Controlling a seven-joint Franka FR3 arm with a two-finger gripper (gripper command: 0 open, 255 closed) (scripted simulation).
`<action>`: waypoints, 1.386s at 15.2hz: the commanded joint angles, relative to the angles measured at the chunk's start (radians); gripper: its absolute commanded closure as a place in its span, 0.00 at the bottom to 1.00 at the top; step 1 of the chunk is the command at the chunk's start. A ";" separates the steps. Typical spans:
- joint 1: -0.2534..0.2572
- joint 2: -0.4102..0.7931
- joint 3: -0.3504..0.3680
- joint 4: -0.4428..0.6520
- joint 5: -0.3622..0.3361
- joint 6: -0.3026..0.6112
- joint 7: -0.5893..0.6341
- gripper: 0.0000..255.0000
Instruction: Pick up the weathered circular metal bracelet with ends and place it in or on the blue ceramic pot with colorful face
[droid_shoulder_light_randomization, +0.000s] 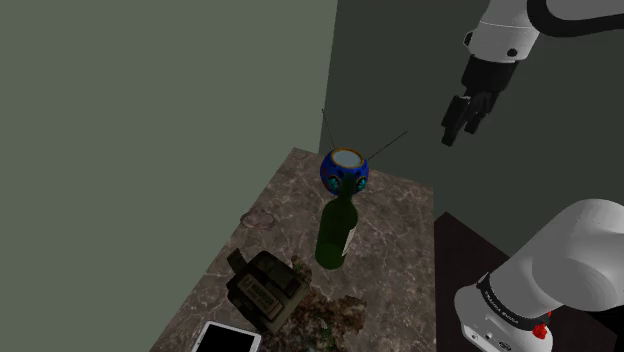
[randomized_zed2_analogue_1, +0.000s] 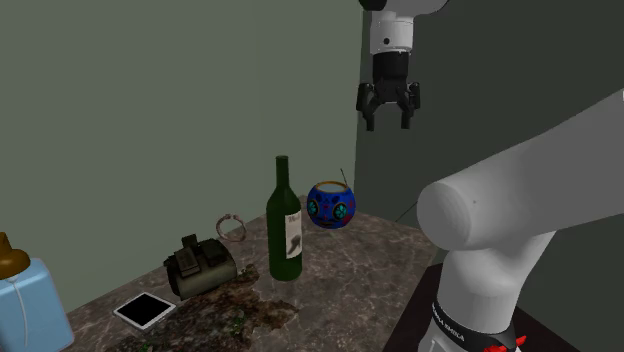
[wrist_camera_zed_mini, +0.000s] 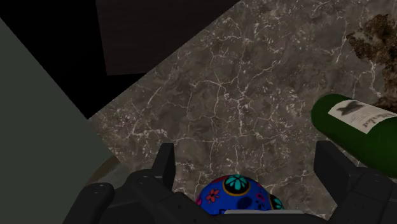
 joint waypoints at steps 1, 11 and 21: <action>0.000 0.000 0.000 0.000 0.000 0.000 0.000 0.00; 0.070 0.260 0.115 -0.009 0.079 0.292 0.071 0.00; 0.118 0.592 0.223 0.109 0.084 0.533 0.149 0.00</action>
